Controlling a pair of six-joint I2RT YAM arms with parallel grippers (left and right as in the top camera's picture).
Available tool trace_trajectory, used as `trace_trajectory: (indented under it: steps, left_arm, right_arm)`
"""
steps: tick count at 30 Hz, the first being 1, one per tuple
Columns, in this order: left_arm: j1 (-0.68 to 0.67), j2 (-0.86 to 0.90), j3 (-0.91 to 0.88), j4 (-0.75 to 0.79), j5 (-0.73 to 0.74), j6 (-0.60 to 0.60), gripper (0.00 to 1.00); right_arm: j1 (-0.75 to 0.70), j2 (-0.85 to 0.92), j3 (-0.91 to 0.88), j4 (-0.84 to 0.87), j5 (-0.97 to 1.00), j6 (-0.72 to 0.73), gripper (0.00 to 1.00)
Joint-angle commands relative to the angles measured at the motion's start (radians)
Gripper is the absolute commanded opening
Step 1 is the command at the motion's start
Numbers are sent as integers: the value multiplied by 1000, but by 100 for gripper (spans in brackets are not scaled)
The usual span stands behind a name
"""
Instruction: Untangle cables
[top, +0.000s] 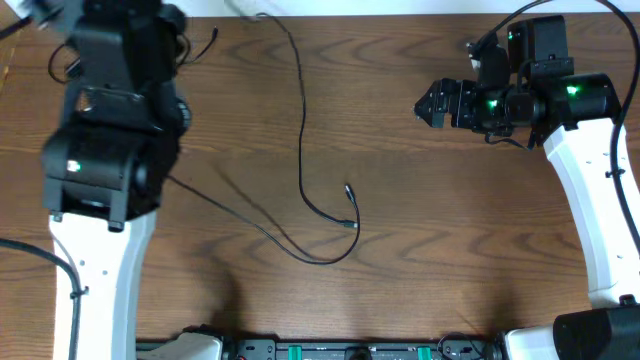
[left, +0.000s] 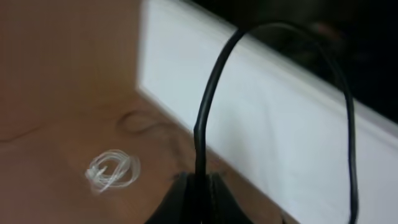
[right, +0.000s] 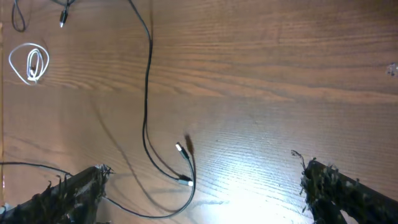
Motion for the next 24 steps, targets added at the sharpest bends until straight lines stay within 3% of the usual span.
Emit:
trace_trajectory:
  steps: [1,14,24]
  left_arm:
    - [85,-20,3,-62,-31,-212,8]
    - [407,-18,-20,-265,-32,-333,8]
    - [605,27,-154,-267,-32,-333,7]
  right_arm:
    - [-3,-7,0,0,6,5,99]
    - [-2,-7,0,7,9,5,99]
    - [-2,-7,0,20,9,5,99]
